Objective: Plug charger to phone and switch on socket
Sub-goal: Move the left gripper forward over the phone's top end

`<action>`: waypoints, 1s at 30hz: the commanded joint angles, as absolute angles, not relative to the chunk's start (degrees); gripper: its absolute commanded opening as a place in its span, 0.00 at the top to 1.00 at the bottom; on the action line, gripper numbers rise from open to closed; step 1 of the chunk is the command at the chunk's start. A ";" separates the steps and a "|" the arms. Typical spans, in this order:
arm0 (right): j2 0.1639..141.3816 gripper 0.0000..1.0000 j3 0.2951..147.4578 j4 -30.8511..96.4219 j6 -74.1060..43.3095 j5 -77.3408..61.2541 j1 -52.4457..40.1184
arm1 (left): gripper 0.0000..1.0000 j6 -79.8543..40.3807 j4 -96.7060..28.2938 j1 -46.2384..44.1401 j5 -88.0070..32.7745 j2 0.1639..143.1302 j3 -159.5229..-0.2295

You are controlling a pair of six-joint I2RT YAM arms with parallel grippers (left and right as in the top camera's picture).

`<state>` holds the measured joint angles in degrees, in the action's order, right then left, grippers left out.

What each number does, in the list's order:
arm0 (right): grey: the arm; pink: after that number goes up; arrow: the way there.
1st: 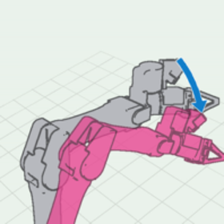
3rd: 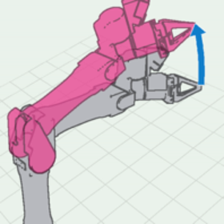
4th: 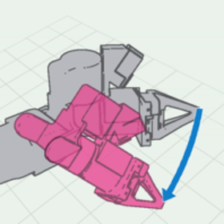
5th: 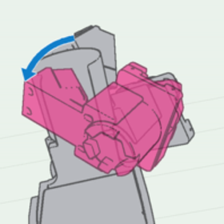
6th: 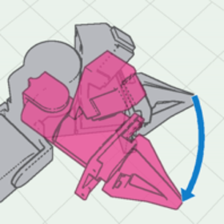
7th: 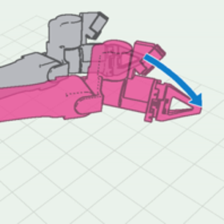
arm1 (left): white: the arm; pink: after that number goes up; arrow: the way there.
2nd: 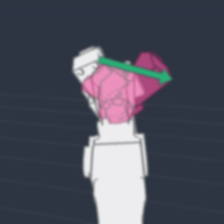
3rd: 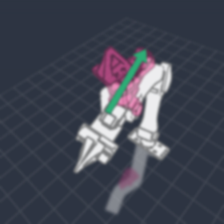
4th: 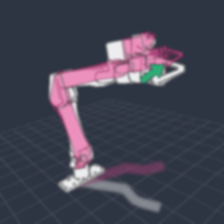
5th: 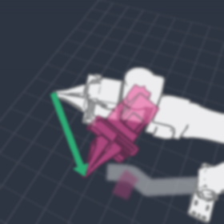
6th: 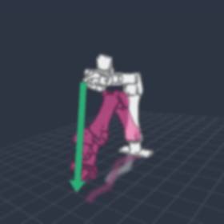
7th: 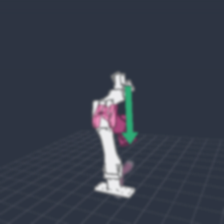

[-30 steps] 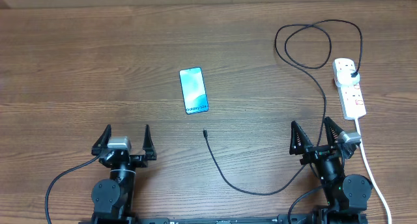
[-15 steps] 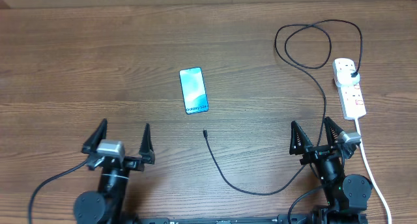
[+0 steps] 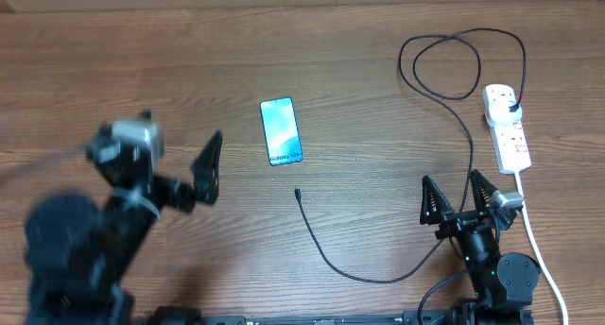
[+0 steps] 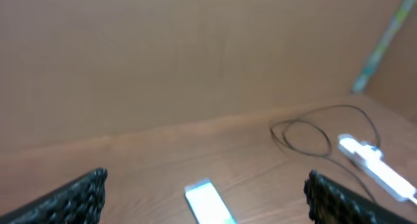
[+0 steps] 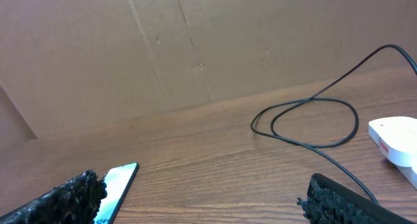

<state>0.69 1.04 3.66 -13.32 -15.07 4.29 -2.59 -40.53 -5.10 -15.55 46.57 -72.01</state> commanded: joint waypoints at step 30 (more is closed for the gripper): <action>0.16 0.00 0.45 3.33 -13.23 -15.29 4.19 | 0.96 -9.26 -81.45 -10.02 -23.62 118.45 -116.46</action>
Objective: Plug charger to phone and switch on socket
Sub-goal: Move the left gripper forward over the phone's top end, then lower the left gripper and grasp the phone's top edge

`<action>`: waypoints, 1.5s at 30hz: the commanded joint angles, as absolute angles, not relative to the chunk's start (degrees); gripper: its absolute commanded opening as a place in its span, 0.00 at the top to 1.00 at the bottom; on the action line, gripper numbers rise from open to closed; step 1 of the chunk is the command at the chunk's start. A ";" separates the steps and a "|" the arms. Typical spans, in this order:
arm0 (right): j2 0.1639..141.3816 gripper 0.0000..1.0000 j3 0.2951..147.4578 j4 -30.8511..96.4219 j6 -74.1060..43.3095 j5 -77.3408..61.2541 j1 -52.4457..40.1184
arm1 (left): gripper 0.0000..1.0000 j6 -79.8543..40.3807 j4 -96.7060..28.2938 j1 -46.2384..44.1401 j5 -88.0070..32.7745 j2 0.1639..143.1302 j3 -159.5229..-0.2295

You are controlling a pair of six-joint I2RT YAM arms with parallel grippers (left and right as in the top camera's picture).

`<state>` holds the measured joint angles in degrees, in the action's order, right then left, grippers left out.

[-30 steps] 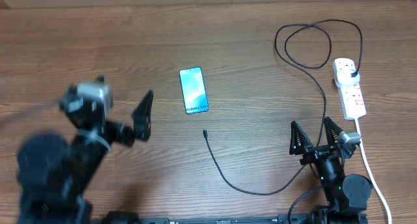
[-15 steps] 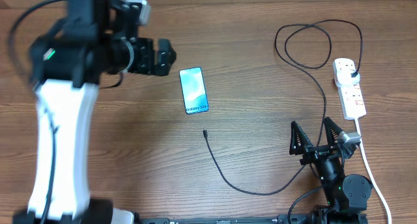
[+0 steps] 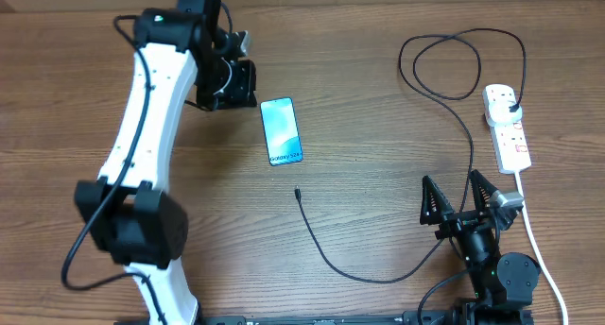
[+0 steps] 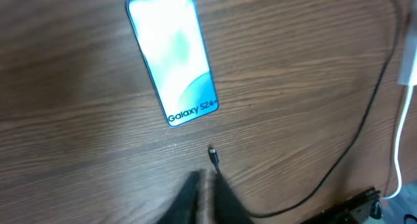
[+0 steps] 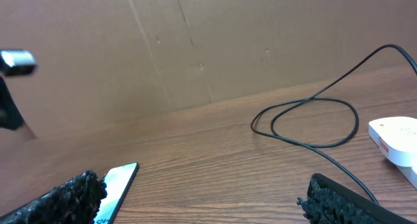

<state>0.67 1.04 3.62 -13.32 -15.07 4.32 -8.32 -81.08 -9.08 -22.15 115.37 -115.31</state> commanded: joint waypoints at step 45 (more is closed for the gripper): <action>0.16 0.00 0.45 3.33 -13.23 -15.29 4.19 | 0.96 -22.79 -67.61 -20.88 -4.05 138.50 -116.29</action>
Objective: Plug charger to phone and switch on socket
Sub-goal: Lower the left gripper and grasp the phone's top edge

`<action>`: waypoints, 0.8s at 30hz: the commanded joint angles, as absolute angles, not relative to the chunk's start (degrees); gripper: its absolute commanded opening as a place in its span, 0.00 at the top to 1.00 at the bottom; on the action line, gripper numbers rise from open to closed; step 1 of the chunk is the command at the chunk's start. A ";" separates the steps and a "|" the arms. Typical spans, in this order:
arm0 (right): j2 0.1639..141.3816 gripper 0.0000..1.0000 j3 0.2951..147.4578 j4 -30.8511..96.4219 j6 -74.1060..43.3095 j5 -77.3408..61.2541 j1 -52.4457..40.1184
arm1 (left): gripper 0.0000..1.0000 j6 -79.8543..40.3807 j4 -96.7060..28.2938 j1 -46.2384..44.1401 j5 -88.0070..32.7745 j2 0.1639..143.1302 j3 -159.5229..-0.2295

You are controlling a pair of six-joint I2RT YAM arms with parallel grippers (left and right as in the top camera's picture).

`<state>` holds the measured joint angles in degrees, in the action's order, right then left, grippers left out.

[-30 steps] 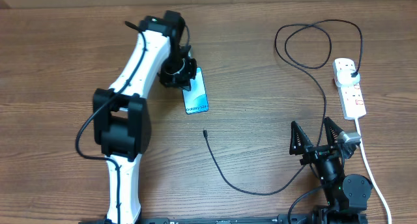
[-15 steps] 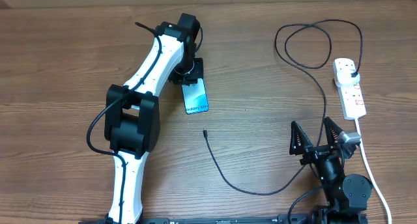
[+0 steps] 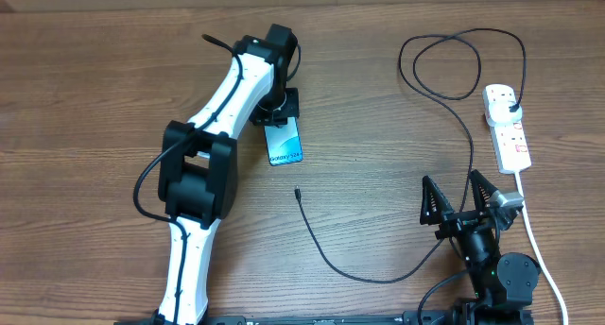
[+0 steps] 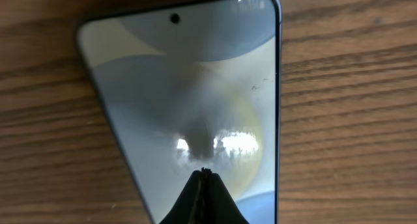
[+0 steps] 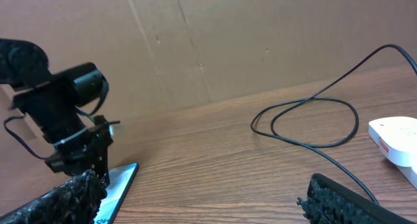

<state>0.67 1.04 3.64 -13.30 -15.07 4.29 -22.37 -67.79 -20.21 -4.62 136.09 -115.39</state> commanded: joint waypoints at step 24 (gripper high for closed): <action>0.16 0.00 0.45 3.33 -13.23 -15.29 4.19 | 0.45 -22.72 -74.19 -20.10 -4.32 138.93 -126.76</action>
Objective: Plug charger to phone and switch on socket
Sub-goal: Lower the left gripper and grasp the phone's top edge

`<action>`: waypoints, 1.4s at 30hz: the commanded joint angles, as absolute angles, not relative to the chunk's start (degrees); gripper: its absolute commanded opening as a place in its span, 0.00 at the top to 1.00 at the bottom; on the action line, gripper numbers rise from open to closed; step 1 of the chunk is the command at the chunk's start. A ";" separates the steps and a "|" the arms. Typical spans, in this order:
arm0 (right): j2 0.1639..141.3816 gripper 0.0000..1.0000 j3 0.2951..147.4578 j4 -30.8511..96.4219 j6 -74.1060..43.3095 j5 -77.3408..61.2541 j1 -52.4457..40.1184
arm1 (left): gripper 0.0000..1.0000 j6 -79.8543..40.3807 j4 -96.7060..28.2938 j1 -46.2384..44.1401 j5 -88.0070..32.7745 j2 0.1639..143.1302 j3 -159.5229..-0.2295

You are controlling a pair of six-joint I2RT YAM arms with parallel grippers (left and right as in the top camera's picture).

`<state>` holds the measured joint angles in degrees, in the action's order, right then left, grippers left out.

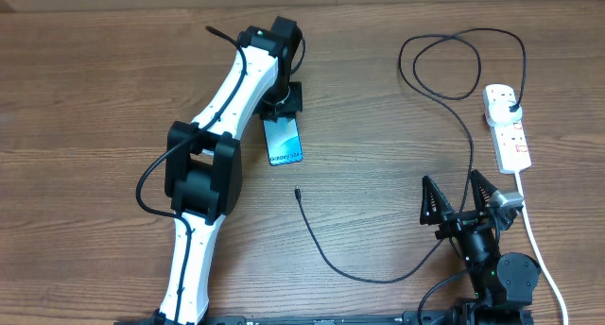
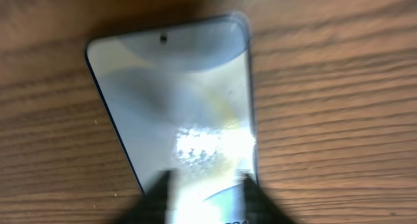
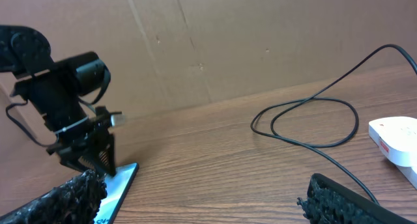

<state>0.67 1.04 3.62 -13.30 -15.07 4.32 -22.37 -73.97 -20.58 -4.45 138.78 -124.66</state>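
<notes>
The phone (image 1: 285, 144) lies face up on the wooden table, screen lit. My left gripper (image 1: 282, 110) is low over the phone's far end; in the left wrist view the phone (image 2: 176, 100) fills the frame. There the left gripper (image 2: 205, 188) is open, its blurred fingers apart near the phone's two long edges. The black charger cable (image 1: 326, 254) lies loose, its plug end (image 1: 297, 193) just in front of the phone. The white socket strip (image 1: 506, 127) is at the right. My right gripper (image 1: 463, 200) rests open near the front right, holding nothing.
The cable makes a loop (image 1: 458, 60) at the back right and runs to the socket strip, whose white lead (image 1: 539, 249) trails to the front edge. A cardboard wall (image 3: 228, 42) stands behind the table.
My left gripper was shut just above the phone's screen; now its fingers are apart over the phone. The phone, cable and right arm have not moved.
My left arm was at the front left, gripper open, far from the phone. Then it was beside the phone's far left corner, gripper shut. Then it hung shut, close over the screen's far end, and now it is open there. The right arm stayed still throughout.
</notes>
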 commanded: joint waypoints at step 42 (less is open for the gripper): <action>0.16 0.00 0.45 3.33 -13.23 -15.29 4.19 | 0.00 -30.70 -62.96 -20.71 -2.17 139.11 -108.38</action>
